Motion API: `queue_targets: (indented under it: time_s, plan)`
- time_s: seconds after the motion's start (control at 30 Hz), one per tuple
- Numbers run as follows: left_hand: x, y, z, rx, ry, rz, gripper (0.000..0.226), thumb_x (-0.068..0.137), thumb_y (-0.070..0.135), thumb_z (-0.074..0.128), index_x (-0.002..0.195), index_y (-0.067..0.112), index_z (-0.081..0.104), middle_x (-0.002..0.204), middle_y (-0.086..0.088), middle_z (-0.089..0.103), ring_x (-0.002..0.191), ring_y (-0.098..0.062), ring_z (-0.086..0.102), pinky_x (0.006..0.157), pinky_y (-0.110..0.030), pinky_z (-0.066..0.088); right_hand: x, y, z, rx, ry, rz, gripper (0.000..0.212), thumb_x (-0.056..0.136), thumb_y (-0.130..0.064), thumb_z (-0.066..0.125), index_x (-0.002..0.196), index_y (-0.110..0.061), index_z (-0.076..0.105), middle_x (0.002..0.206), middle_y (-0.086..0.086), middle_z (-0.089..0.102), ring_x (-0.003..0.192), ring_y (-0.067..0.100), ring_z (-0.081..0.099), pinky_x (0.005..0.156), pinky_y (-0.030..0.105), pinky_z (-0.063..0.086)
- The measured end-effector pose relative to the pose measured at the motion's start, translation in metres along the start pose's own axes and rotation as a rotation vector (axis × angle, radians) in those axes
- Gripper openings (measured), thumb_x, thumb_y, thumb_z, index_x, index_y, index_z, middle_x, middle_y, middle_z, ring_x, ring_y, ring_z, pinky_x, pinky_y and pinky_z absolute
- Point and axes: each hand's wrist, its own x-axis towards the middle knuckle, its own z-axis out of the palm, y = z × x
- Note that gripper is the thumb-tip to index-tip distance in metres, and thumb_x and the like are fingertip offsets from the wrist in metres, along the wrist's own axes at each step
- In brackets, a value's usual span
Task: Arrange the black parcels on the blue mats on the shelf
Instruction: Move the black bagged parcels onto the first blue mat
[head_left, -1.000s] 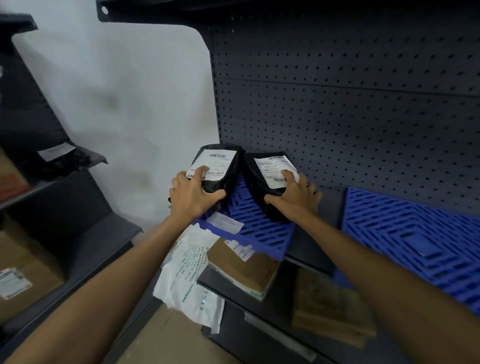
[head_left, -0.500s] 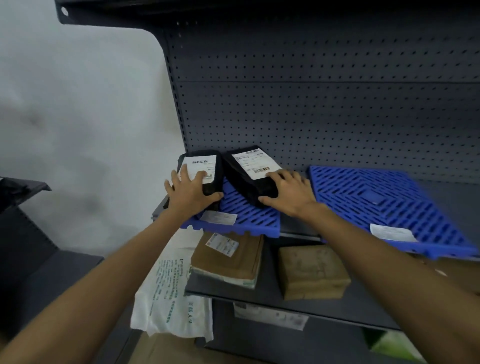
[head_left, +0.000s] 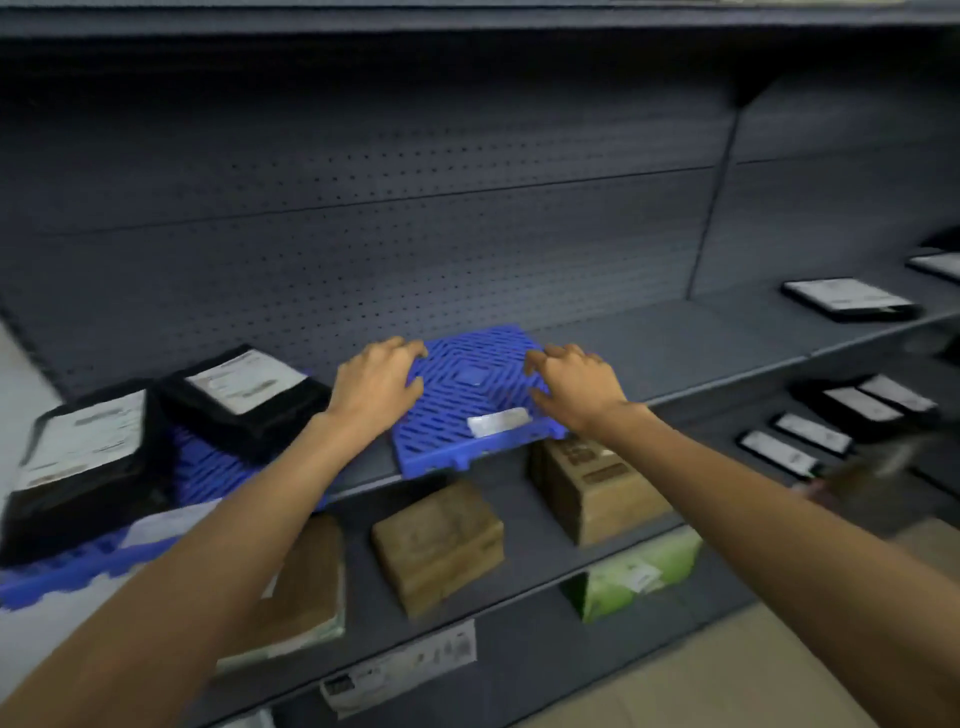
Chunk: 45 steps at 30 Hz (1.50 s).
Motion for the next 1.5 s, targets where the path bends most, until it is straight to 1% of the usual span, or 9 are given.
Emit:
queue_targets:
  time_s: [0.1, 0.27, 0.5, 0.67, 0.83, 0.93, 1.03, 1.3, 1.5]
  plan:
    - [0.03, 0.074, 0.015, -0.051, 0.0, 0.114, 0.037, 0.092, 0.029, 0.058, 0.128, 0.024, 0.057, 0.123, -0.005, 0.057, 0.115, -0.031, 0.057, 0.084, -0.045, 0.049, -0.034, 0.072, -0.013, -0.021, 0.021, 0.124, 0.033, 0.092, -0.033, 0.056, 0.122, -0.02, 0.053, 0.124, 0.006, 0.057, 0.121, 0.028, 0.05, 0.095, 0.038, 0.042]
    - [0.073, 0.204, 0.041, -0.078, 0.034, 0.281, 0.033, 0.092, 0.034, 0.059, 0.124, 0.025, 0.057, 0.12, -0.002, 0.06, 0.111, -0.029, 0.059, 0.076, -0.043, 0.051, -0.099, 0.201, -0.028, -0.05, 0.018, 0.32, 0.029, 0.094, -0.031, 0.054, 0.12, -0.018, 0.052, 0.123, 0.008, 0.057, 0.119, 0.03, 0.05, 0.092, 0.041, 0.042]
    - [0.121, 0.413, 0.077, -0.172, 0.062, 0.469, 0.031, 0.094, 0.035, 0.057, 0.124, 0.025, 0.053, 0.12, -0.001, 0.059, 0.111, -0.028, 0.059, 0.076, -0.043, 0.052, -0.191, 0.381, -0.056, -0.095, 0.047, 0.543, 0.028, 0.094, -0.028, 0.05, 0.118, -0.015, 0.053, 0.12, 0.008, 0.058, 0.114, 0.033, 0.053, 0.088, 0.042, 0.045]
    - [0.153, 0.547, 0.096, -0.299, 0.105, 0.534, 0.028, 0.095, 0.034, 0.057, 0.12, 0.023, 0.054, 0.117, -0.001, 0.059, 0.108, -0.028, 0.059, 0.067, -0.037, 0.044, -0.243, 0.496, -0.084, -0.141, 0.099, 0.653, 0.025, 0.094, -0.031, 0.049, 0.116, -0.018, 0.052, 0.118, 0.007, 0.057, 0.114, 0.032, 0.051, 0.089, 0.043, 0.04]
    - [0.184, 0.661, 0.12, -0.351, 0.096, 0.614, 0.026, 0.093, 0.032, 0.06, 0.117, 0.022, 0.056, 0.117, 0.0, 0.06, 0.11, -0.028, 0.057, 0.072, -0.038, 0.046, -0.278, 0.597, -0.091, -0.16, 0.135, 0.772, 0.025, 0.095, -0.029, 0.047, 0.116, -0.017, 0.053, 0.118, 0.008, 0.056, 0.113, 0.033, 0.052, 0.088, 0.044, 0.04]
    - [0.212, 0.714, 0.139, -0.358, 0.098, 0.654, 0.026, 0.093, 0.033, 0.06, 0.116, 0.022, 0.057, 0.116, -0.001, 0.061, 0.109, -0.028, 0.056, 0.076, -0.039, 0.047, -0.285, 0.646, -0.082, -0.155, 0.131, 0.815, 0.027, 0.095, -0.031, 0.048, 0.119, -0.018, 0.052, 0.117, 0.007, 0.056, 0.113, 0.032, 0.052, 0.088, 0.043, 0.04]
    - [0.245, 0.764, 0.159, -0.371, 0.107, 0.699, 0.026, 0.093, 0.033, 0.06, 0.116, 0.022, 0.057, 0.115, -0.001, 0.061, 0.107, -0.027, 0.056, 0.074, -0.038, 0.046, -0.279, 0.692, -0.07, -0.161, 0.093, 0.844, 0.033, 0.095, -0.036, 0.049, 0.123, -0.019, 0.051, 0.12, 0.007, 0.055, 0.115, 0.031, 0.052, 0.093, 0.044, 0.039]
    - [0.384, 0.902, 0.212, -0.398, 0.086, 0.746, 0.029, 0.093, 0.034, 0.059, 0.12, 0.023, 0.054, 0.122, -0.001, 0.057, 0.112, -0.028, 0.052, 0.074, -0.041, 0.046, -0.208, 0.856, -0.08, -0.199, 0.1, 0.847, 0.034, 0.094, -0.03, 0.053, 0.126, -0.017, 0.048, 0.125, 0.009, 0.053, 0.119, 0.032, 0.049, 0.095, 0.046, 0.041]
    - [0.474, 1.019, 0.262, -0.334, -0.023, 0.805, 0.037, 0.093, 0.034, 0.06, 0.125, 0.021, 0.05, 0.126, -0.005, 0.054, 0.116, -0.031, 0.051, 0.083, -0.045, 0.047, -0.194, 0.993, -0.08, -0.201, 0.122, 0.902, 0.029, 0.096, -0.031, 0.052, 0.12, -0.015, 0.047, 0.12, 0.01, 0.055, 0.113, 0.033, 0.053, 0.087, 0.044, 0.043]
